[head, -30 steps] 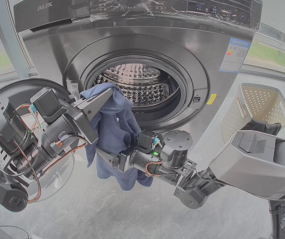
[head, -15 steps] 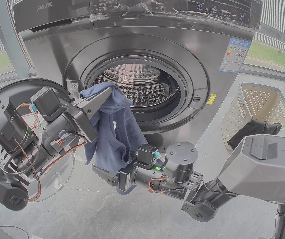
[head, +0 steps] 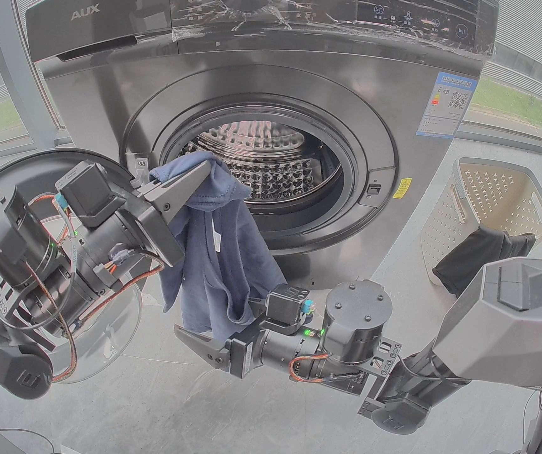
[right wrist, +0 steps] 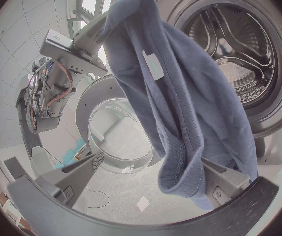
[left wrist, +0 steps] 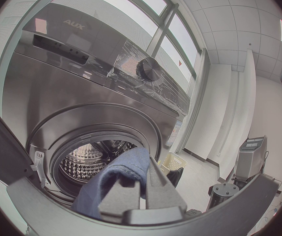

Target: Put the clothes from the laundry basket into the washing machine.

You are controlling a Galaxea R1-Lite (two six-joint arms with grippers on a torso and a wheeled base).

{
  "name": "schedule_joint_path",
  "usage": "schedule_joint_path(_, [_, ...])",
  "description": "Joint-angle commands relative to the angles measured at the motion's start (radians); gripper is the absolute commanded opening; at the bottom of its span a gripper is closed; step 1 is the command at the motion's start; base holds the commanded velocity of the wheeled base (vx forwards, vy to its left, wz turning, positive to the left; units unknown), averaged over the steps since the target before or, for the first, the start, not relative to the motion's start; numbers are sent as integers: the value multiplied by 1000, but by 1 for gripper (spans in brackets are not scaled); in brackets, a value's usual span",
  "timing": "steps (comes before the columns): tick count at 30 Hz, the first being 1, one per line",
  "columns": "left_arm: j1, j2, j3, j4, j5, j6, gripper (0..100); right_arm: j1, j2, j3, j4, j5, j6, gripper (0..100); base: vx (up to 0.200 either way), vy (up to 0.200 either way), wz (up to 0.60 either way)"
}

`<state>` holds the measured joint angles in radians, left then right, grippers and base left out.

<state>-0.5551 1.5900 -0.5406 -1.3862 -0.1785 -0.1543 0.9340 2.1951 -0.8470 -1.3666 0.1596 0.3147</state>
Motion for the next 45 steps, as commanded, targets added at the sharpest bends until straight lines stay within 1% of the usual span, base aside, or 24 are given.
schedule_joint_path(1, [0,-4,-1,-1,-1,-1,0,-4,2,3,-8,-3,-2,100,0,0,0])
schedule_joint_path(4, [0,-4,-1,-1,-1,-1,0,-11,14,2,-11,-5,-2,100,0,0,0])
schedule_joint_path(5, [0,-4,-1,-1,-1,-1,0,-12,17,2,-12,-6,-2,0,0,0,0])
schedule_joint_path(15, [0,-4,-1,-1,-1,-1,0,-18,14,13,-31,-9,-12,0,0,0,0])
schedule_joint_path(17, [0,-4,-1,-1,-1,-1,0,-29,12,17,-31,-9,-14,0,0,0,0])
schedule_joint_path(20, [0,-2,1,-1,-1,-1,0,-47,-2,31,-31,-9,-34,0,0,0,0])
schedule_joint_path(22, [0,-2,4,-1,-1,-1,0,-70,-21,52,-31,-9,-59,0,0,0,0])
schedule_joint_path(23, [1,-1,5,-1,-1,-1,0,-86,-51,83,-29,-9,-78,0,0,0,0])
schedule_joint_path(24, [1,1,7,-1,1,-1,0,-93,-64,98,-29,-9,-88,0,0,0,0])
schedule_joint_path(29, [61,5,10,1,1,1,0,-152,-207,252,-16,-8,-146,0,0,0,0])
schedule_joint_path(30, [64,5,10,1,1,1,0,-156,-216,258,-16,-8,-149,0,0,0,0])
schedule_joint_path(31, [78,5,11,3,1,1,0,-181,-261,290,-12,-5,-167,0,0,0,0])
schedule_joint_path(33, [93,5,14,1,1,1,0,-213,-307,318,-9,-6,-190,0,0,0,0])
schedule_joint_path(35, [101,-1,22,3,1,2,0,-245,-334,322,-11,-5,-209,0,0,0,0])
schedule_joint_path(40, [96,-30,65,12,-7,4,0,-308,-362,313,-42,-8,-209,0,0,0,0])
schedule_joint_path(45, [89,-54,93,4,-15,4,0,-340,-367,312,-146,-9,-203,0,0,0,0])
